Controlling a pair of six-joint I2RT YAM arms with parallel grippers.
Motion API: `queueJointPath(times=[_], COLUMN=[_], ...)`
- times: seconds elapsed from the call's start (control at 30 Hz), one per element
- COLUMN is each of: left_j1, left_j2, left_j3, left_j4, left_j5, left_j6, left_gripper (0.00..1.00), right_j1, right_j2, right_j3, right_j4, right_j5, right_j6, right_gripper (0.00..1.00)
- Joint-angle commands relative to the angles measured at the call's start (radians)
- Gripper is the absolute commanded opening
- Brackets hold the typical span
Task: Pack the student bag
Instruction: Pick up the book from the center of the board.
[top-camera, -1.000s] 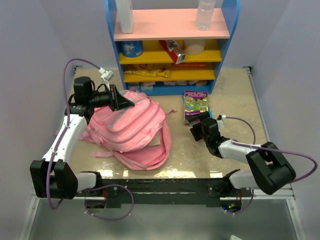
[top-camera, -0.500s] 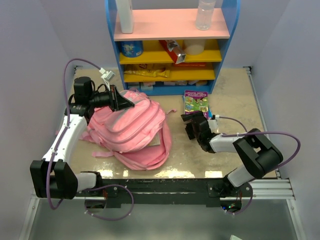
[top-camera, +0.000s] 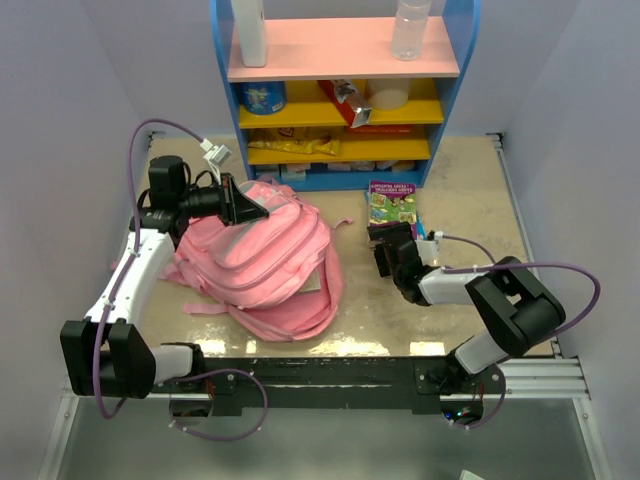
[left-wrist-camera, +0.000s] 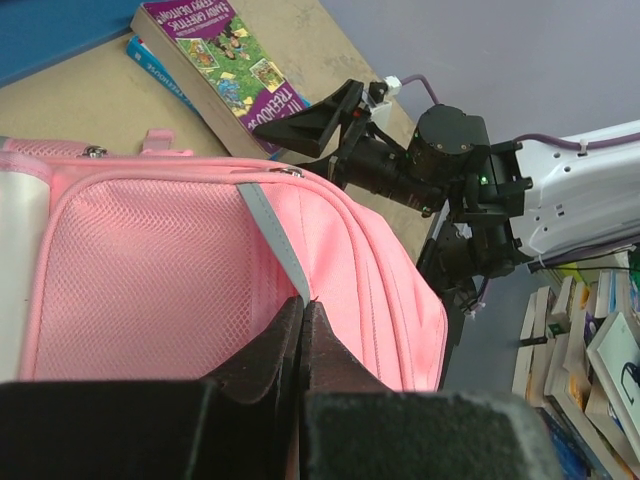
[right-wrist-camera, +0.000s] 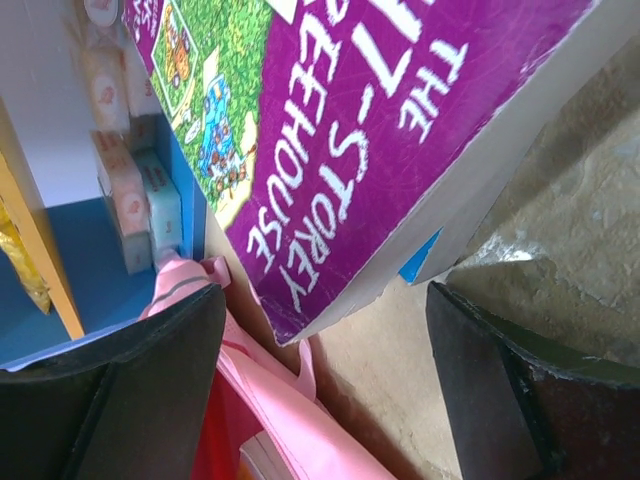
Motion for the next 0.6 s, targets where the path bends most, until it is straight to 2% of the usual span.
queueJointPath(times=[0.0,0.1,0.13,0.33,0.57], left_j1=[0.018,0.022,0.022,0.025,0.027], left_j2=[-0.03,-0.03,-0.03,-0.03,-0.033], left_j3=[0.016,0.017,0.017,0.019,0.023], left_j4=[0.06,0.056,0.054,0.054,0.051], left_j5=[0.078,0.082,0.082,0.09,0.098], left_j6=[0.023,0.023,0.023,0.025,0.025], left_gripper=[0.0,0.0,0.0,0.0,0.0], right_j1=[-0.006,-0.004,-0.004,-0.009,-0.009], right_j2=[0.024,0.034,0.035,0.018,-0.047], right_j3=[0.029,0.041,0.041,0.015,0.007], right_j4=[0.025,0.028,0.034,0.063,0.022], right_j5=[0.072,0.07,0.065,0.056,0.018], right_j6=[0.041,0.041,0.04,0.035,-0.023], right_gripper=[0.82,0.76,0.7,0.5,0.33])
